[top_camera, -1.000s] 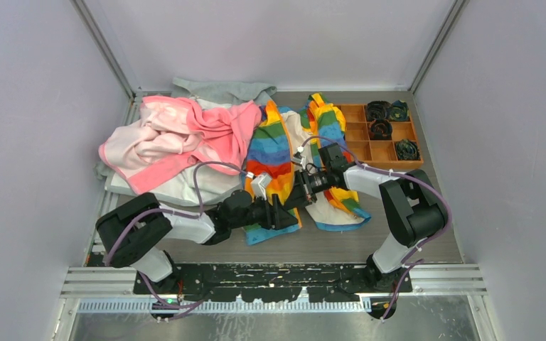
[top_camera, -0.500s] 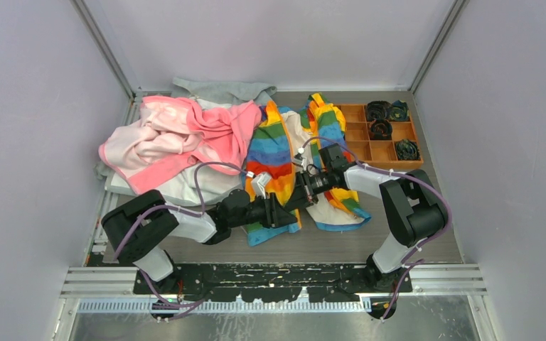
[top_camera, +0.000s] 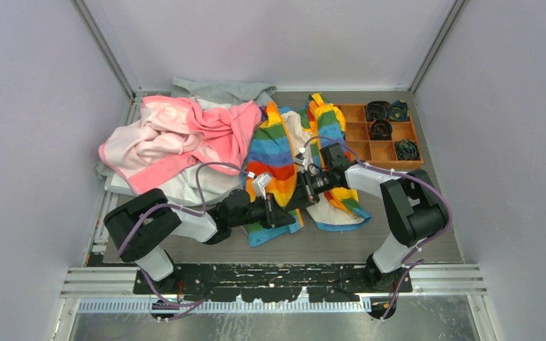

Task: Zip up the jacket
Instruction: Pick up the jacket from the center of the board.

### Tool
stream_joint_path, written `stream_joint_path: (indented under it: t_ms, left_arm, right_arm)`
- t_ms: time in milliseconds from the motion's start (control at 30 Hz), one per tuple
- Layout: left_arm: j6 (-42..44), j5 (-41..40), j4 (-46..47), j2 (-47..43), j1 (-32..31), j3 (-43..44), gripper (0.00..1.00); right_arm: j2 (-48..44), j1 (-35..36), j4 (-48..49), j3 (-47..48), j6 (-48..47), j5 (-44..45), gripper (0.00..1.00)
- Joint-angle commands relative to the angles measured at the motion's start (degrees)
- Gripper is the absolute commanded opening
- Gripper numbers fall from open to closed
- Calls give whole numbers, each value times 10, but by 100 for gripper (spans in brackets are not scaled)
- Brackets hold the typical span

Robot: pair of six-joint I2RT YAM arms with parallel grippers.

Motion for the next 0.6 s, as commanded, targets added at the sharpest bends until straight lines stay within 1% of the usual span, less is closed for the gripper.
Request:
stream_joint_path:
  t_ms: [0, 67, 133, 200, 267, 400, 567]
  left_arm:
    - [2, 17, 58, 4, 3, 9, 0]
    - [-1, 19, 63, 6, 3, 10, 1]
    - [-4, 21, 68, 10, 3, 11, 12]
    - [-7, 21, 71, 12, 3, 12, 22]
    - [-8, 21, 73, 16, 3, 15, 26]
    - [-10, 25, 74, 22, 3, 22, 29]
    - [-15, 30, 82, 32, 3, 27, 28]
  right_arm:
    - [-7, 1, -10, 21, -19, 1, 2]
    - [-7, 1, -10, 20, -20, 1, 2]
    - [-7, 1, -11, 20, -20, 0, 3]
    - [-6, 1, -9, 18, -20, -2, 3]
    - [-5, 1, -7, 17, -18, -3, 3]
    - [-5, 1, -3, 17, -14, -5, 3]
    - [-4, 2, -2, 17, -13, -7, 3]
